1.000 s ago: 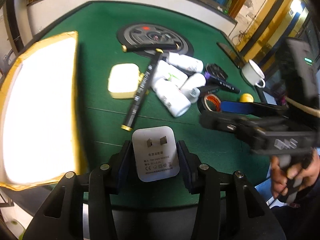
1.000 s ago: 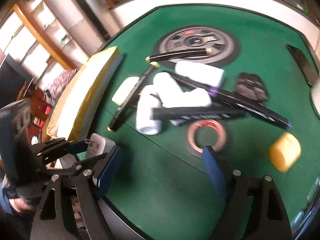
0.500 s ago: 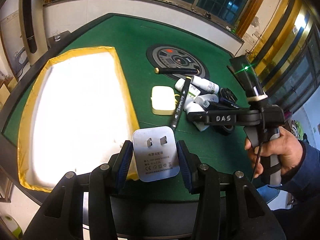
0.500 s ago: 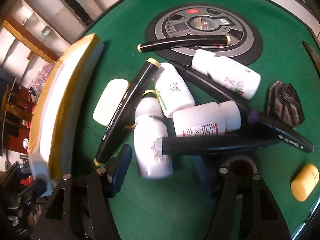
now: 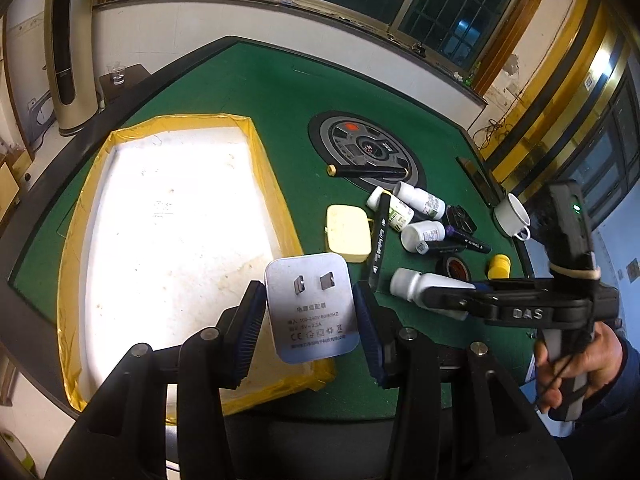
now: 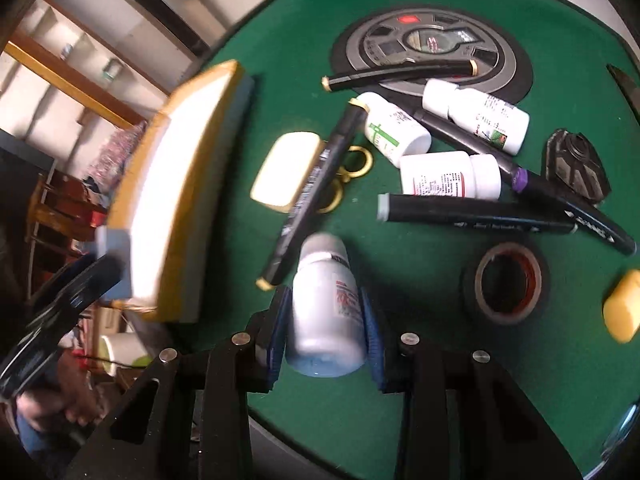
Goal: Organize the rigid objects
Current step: 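Grasp a white pill bottle with the right gripper and lift it, then lower the adapter into the tray with the left gripper while the right gripper places the bottle beside it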
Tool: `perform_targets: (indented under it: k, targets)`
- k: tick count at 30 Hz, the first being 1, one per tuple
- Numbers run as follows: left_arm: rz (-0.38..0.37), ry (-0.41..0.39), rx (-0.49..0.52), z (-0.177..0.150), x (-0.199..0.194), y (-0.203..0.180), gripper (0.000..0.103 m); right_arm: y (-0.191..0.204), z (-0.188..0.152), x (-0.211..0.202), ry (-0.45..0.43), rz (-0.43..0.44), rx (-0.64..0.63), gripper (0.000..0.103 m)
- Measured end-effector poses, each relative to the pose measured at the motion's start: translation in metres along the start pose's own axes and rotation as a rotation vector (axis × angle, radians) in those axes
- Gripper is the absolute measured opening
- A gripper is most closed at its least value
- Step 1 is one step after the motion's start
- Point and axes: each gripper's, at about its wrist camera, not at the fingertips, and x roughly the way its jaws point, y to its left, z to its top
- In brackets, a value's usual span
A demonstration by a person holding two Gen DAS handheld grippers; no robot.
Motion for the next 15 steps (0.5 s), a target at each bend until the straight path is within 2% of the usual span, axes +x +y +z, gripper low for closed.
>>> perform_targets:
  k: [7,15]
  targets:
    - [0.014,-0.026,-0.016,0.011,-0.008,0.027,0.043,0.021,0.004,-0.011,-0.036,0.034,-0.003,0.031]
    - [0.065,0.013,-0.038,0.033,0.015,0.064,0.043,0.081,0.053,0.012,-0.06,0.071,-0.062,0.031]
